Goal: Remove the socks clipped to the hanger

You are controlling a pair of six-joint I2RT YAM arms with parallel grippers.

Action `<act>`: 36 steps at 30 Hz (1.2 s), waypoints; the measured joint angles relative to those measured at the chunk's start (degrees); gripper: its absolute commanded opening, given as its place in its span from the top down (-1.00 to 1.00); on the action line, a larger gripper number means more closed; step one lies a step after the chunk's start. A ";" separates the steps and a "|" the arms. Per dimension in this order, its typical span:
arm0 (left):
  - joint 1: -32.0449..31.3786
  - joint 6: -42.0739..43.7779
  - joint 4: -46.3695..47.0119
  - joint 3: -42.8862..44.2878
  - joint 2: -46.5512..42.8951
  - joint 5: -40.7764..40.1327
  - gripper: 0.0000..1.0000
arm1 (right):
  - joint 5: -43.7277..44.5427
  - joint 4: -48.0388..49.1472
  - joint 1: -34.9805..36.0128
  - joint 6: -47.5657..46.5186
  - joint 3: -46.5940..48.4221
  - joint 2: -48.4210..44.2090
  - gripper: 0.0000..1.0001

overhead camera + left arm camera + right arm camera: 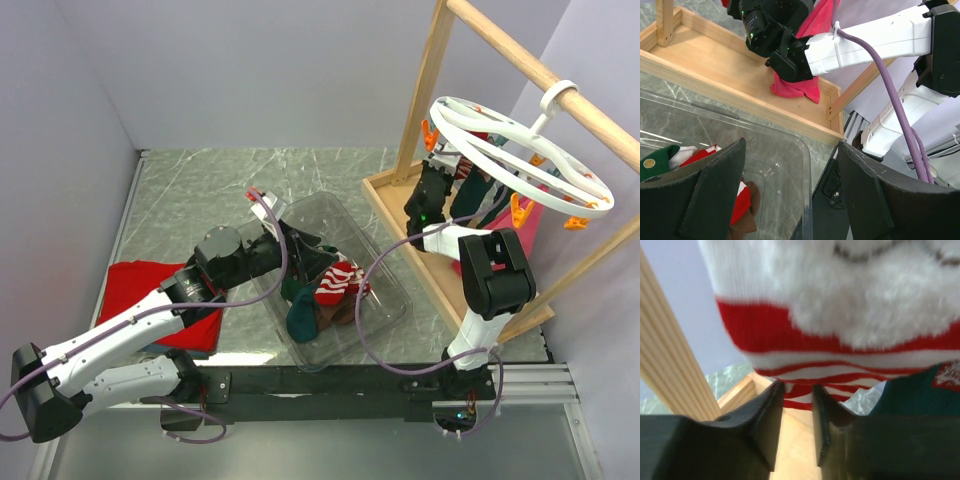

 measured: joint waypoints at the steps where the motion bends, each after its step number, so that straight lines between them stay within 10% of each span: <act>1: 0.00 0.00 0.00 0.00 0.07 0.00 -0.57 | 0.00 0.28 -0.04 -0.48 0.07 0.00 0.83; 20: 0.00 -1.75 1.33 -0.02 0.24 1.33 -0.57 | -2.80 -1.95 13.64 9.86 -23.21 -27.32 1.00; 36: 0.00 -3.54 2.56 -0.13 -0.42 3.98 -0.58 | -14.53 -21.79 18.45 23.71 -33.51 -54.86 1.00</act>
